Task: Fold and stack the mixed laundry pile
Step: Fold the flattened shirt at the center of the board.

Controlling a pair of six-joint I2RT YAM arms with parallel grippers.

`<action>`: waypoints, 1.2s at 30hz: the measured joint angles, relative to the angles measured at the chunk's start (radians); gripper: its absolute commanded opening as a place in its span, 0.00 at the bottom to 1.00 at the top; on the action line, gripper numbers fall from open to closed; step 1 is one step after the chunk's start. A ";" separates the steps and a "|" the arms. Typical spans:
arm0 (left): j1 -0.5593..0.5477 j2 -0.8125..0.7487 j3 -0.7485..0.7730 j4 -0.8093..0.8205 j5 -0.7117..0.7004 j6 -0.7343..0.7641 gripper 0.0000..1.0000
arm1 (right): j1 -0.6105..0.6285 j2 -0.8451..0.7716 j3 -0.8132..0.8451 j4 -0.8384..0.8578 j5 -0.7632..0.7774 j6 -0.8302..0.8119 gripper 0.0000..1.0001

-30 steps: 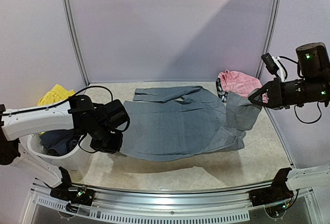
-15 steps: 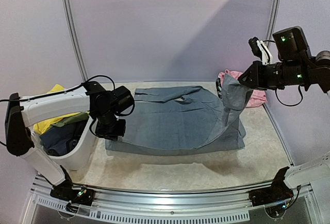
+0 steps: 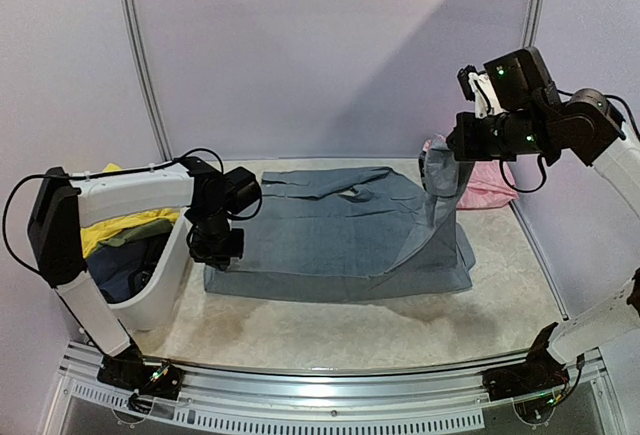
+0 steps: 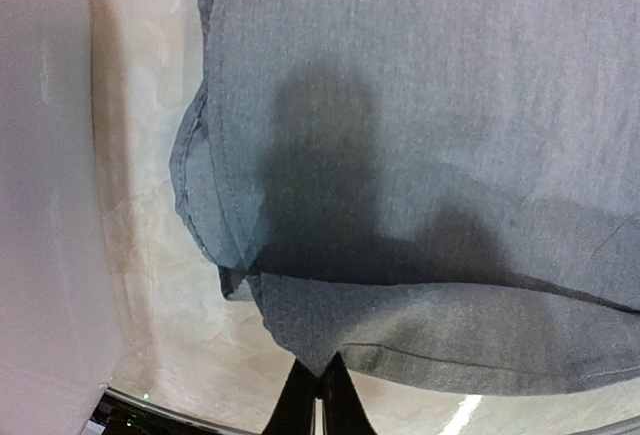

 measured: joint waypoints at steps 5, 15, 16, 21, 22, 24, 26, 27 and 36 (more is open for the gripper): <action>0.023 0.050 0.021 0.024 0.000 0.007 0.00 | -0.014 0.054 0.000 0.042 0.031 -0.008 0.00; 0.063 0.103 0.037 0.048 -0.001 -0.038 0.02 | -0.037 0.181 0.000 0.116 0.086 -0.011 0.00; 0.065 0.109 0.039 0.049 -0.001 -0.043 0.02 | -0.040 0.194 0.000 0.124 0.094 -0.012 0.00; 0.087 0.144 0.051 0.061 0.000 -0.089 0.14 | -0.057 0.266 0.008 0.138 0.144 -0.010 0.00; 0.092 0.147 0.051 0.062 0.000 -0.097 0.23 | -0.061 0.279 0.013 0.138 0.152 -0.008 0.00; 0.104 0.151 0.050 0.069 0.001 -0.137 0.43 | -0.069 0.313 0.031 0.138 0.176 -0.001 0.00; 0.113 0.151 0.050 0.079 -0.004 -0.159 0.57 | -0.076 0.339 0.046 0.138 0.193 0.008 0.00; 0.115 0.151 0.050 0.084 -0.007 -0.171 0.61 | -0.077 0.349 0.052 0.138 0.201 0.014 0.00; 0.092 0.093 0.064 0.115 -0.078 -0.141 0.62 | -0.084 0.419 0.118 0.120 0.203 0.089 0.03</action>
